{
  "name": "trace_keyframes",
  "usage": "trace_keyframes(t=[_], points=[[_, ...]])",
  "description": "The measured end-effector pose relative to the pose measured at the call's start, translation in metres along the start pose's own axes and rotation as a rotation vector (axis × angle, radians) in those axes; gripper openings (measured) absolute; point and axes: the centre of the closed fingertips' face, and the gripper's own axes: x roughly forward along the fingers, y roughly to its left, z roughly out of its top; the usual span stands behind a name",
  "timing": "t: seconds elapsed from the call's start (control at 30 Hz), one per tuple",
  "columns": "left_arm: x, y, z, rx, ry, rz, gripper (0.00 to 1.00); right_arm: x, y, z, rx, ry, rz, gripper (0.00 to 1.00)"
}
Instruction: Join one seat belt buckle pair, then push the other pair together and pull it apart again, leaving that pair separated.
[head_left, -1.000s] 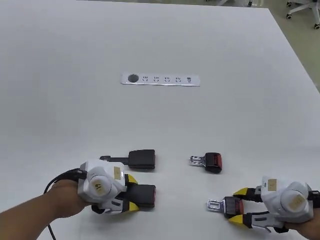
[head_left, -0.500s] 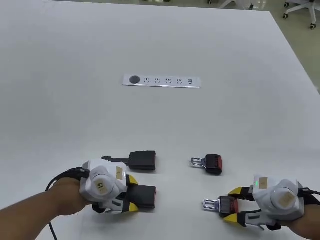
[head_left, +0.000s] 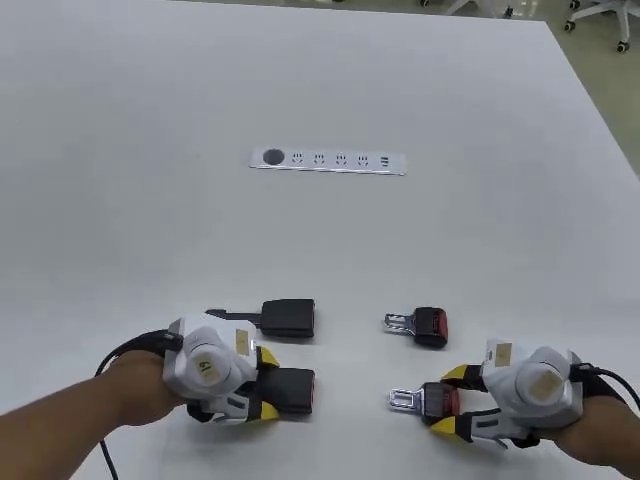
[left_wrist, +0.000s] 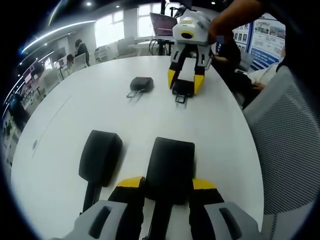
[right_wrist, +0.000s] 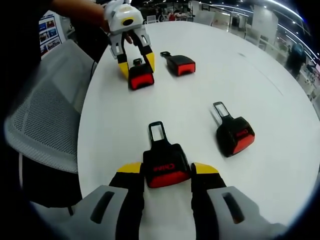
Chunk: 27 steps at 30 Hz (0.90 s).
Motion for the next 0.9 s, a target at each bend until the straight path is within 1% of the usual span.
trace_keyframes(t=[0.07,0.17,0.2,0.27,0.3,0.33,0.37,0.4,0.53,0.57,0.8,0.83,0.87,0.9], points=[[0.0,0.0,0.0,-0.002,0.001,0.001,0.35,0.004,0.002,0.004,-0.006,-0.006,0.005,0.34],[0.0,0.0,0.0,-0.003,0.003,0.002,0.35,0.011,0.002,0.008,-0.015,-0.008,0.008,0.34],[0.0,0.0,0.0,-0.005,0.003,0.003,0.35,0.015,0.002,0.012,-0.019,-0.011,0.008,0.34],[0.0,0.0,0.0,-0.006,0.004,0.003,0.35,0.021,0.007,0.02,-0.025,-0.016,0.011,0.34],[0.0,0.0,0.0,-0.006,0.005,0.003,0.35,0.023,0.009,0.023,-0.024,-0.02,0.014,0.34],[0.0,0.0,0.001,-0.005,0.005,0.002,0.35,0.024,0.008,0.024,-0.028,-0.013,0.007,0.34],[0.0,0.0,0.001,-0.005,0.006,0.003,0.35,0.026,0.01,0.028,-0.026,-0.026,0.014,0.34],[0.0,0.0,0.0,-0.006,0.006,0.003,0.35,0.026,0.01,0.031,-0.033,-0.021,0.01,0.34],[0.0,0.001,-0.001,-0.01,0.007,0.004,0.35,0.041,0.016,0.042,-0.049,-0.024,0.02,0.34],[0.0,0.001,-0.001,-0.01,0.008,0.004,0.35,0.04,0.016,0.044,-0.052,-0.025,0.022,0.34],[0.0,0.001,-0.001,-0.021,0.007,0.013,0.35,0.055,0.023,0.06,-0.07,-0.039,0.033,0.34],[0.0,0.001,0.0,-0.022,0.006,0.014,0.35,0.054,0.024,0.061,-0.073,-0.043,0.036,0.34],[0.0,0.001,-0.001,-0.024,0.005,0.015,0.35,0.057,0.025,0.065,-0.075,-0.041,0.037,0.34],[0.0,0.002,-0.001,-0.024,0.005,0.015,0.35,0.056,0.026,0.066,-0.074,-0.042,0.037,0.34]])
